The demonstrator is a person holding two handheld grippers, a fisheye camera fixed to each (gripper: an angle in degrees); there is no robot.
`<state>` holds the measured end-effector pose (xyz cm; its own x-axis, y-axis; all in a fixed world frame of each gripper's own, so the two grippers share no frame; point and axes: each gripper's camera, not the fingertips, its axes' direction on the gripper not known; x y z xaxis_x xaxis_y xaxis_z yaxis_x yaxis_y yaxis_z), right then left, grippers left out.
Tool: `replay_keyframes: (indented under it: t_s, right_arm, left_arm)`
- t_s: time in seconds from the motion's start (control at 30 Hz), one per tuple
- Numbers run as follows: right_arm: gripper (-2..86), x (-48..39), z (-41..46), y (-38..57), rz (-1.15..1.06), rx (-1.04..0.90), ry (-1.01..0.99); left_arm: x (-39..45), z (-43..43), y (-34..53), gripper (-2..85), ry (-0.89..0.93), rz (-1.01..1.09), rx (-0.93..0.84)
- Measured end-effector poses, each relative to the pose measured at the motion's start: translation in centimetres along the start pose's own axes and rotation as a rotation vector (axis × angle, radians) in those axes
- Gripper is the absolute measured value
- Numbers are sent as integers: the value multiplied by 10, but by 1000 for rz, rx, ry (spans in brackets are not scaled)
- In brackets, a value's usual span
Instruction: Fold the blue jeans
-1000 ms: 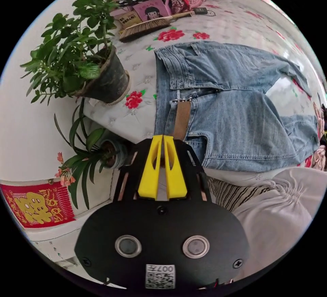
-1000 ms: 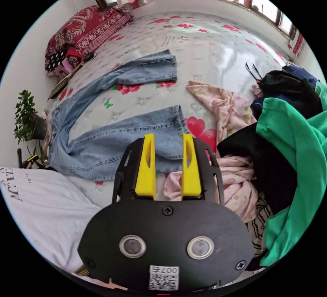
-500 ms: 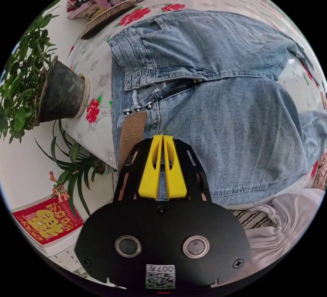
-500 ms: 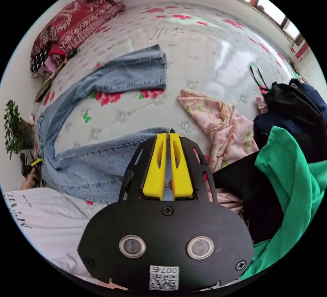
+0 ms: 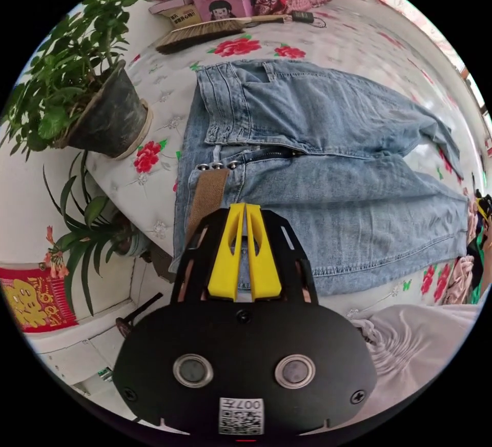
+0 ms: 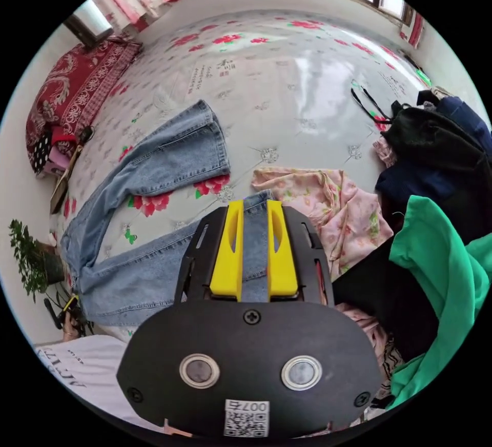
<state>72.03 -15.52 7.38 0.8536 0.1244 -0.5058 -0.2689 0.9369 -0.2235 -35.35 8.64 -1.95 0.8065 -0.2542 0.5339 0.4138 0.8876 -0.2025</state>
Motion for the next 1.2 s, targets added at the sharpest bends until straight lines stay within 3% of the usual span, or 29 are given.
replay_keyframes:
  t_s: [0.17, 0.3, 0.33, 0.37, 0.43, 0.6, 0.7, 1.03, 1.2]
  right_arm:
    - [43, -65, 23, 94, -318, -133, -7]
    - [51, -93, 101, 174, -458, -388, 185]
    - [49, -91, 89, 187, -460, -243, 167]
    - [49, -88, 91, 189, -428, -237, 201]
    - [46, -78, 93, 177, -316, -287, 235]
    - [44, -84, 48, 131, -285, -63, 163]
    - [52, -96, 51, 79, -285, -24, 121]
    - [84, -158, 175, -70, -379, -77, 83]
    - [110, -153, 240, -91, -425, -170, 90]
  left_arm:
    - [20, 16, 32, 9, -3, 159, -66]
    - [38, 44, 47, 28, -82, 246, -104]
    - [39, 45, 47, 27, -89, 258, -108]
    - [39, 45, 46, 26, -94, 275, -120]
    - [33, 42, 42, 21, -77, 274, -134]
    - [1, 6, 16, -5, 30, 137, 27]
    - [-3, 4, -13, -8, 29, 113, 72]
    - [31, 59, -149, -9, -62, 197, 71]
    - [41, 125, -207, -10, -147, 225, -64]
